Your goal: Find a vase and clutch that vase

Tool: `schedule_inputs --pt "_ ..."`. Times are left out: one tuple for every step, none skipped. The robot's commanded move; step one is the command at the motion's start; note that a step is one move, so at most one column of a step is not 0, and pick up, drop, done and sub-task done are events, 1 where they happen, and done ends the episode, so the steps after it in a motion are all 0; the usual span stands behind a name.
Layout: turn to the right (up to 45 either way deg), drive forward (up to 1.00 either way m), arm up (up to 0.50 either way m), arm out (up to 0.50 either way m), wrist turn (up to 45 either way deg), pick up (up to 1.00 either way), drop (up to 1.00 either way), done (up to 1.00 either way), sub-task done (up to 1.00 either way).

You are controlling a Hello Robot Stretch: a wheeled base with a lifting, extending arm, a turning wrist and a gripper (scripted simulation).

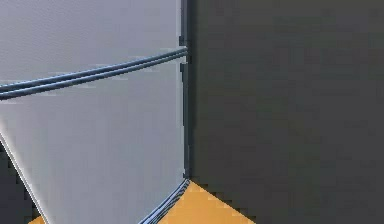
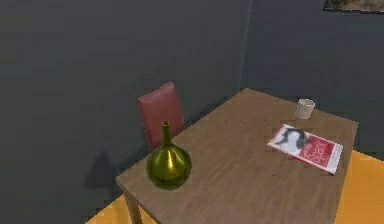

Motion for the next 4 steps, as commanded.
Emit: schedule_inputs --pt "0.0 0.00 0.38 0.00 0.0 0.00 0.00 0.00 0.00" --pt "0.0 0.00 0.00 0.20 0.0 0.00 0.00 0.00 0.00" --pt "0.0 0.00 0.00 0.00 45.0 0.00 0.00 0.00 0.00" --pt "0.0 0.00 0.00 0.00 45.0 0.00 0.00 0.00 0.00"
